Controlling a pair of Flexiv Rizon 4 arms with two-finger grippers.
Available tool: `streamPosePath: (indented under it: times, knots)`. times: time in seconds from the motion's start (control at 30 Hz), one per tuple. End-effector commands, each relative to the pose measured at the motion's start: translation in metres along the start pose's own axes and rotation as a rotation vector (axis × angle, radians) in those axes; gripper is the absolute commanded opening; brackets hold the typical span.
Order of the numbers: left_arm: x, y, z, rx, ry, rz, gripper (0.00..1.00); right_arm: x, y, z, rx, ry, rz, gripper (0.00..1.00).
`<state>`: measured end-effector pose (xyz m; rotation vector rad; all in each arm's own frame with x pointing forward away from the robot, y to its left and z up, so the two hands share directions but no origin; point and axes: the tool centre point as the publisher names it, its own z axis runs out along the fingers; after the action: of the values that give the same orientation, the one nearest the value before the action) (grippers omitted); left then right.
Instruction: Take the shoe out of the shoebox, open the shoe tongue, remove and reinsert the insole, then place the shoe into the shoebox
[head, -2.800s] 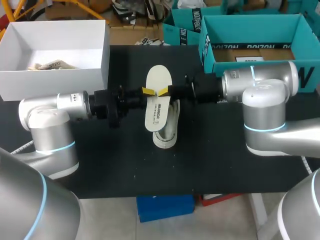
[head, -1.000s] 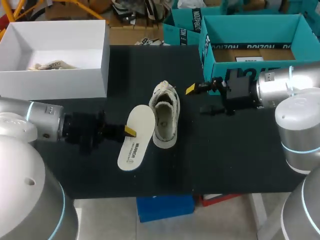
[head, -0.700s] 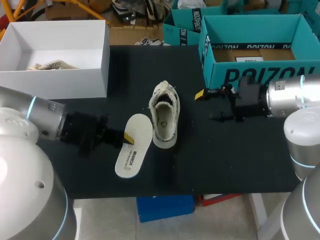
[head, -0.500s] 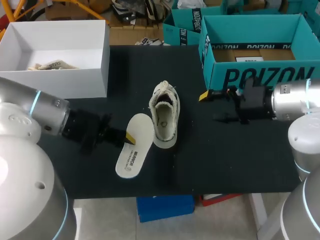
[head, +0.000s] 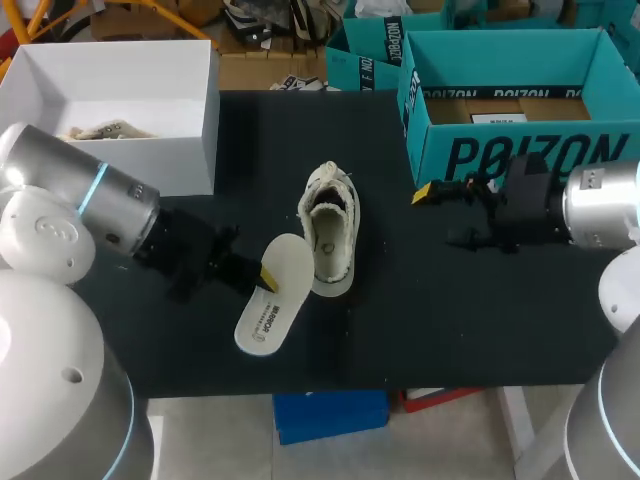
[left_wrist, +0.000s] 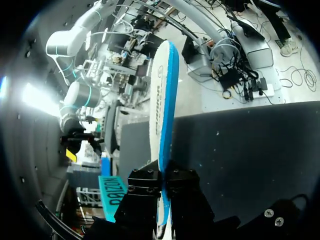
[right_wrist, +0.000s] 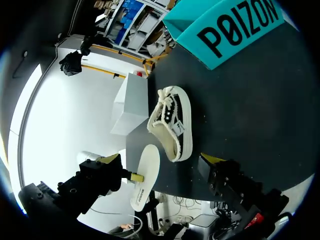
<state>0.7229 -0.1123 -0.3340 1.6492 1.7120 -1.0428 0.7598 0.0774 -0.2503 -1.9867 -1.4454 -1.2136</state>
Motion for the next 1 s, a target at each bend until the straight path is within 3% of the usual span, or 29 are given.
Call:
streamPosePath:
  times: [0.03, 0.4, 0.53, 0.87, 1.0]
  knots:
    - [0.0, 0.001, 0.003, 0.01, 0.026, -0.002, 0.0, 0.004, -0.013, -0.023, -0.02, -0.03, 0.004, 1.0]
    - [0.004, 0.001, 0.006, 0.035, 0.053, -0.015, 0.0, 0.012, -0.035, -0.045, -0.065, -0.075, 0.019, 1.0]
    - [0.004, 0.005, 0.009, 0.055, 0.069, -0.025, 0.0, 0.012, -0.035, -0.045, -0.065, -0.075, 0.019, 1.0]
    - [-0.028, 0.02, 0.017, 0.115, 0.055, 0.006, 0.0, 0.012, -0.035, -0.045, -0.065, -0.075, 0.019, 1.0]
    - [-0.032, 0.025, 0.025, 0.143, 0.078, -0.003, 0.0, 0.012, -0.035, -0.045, -0.065, -0.075, 0.019, 1.0]
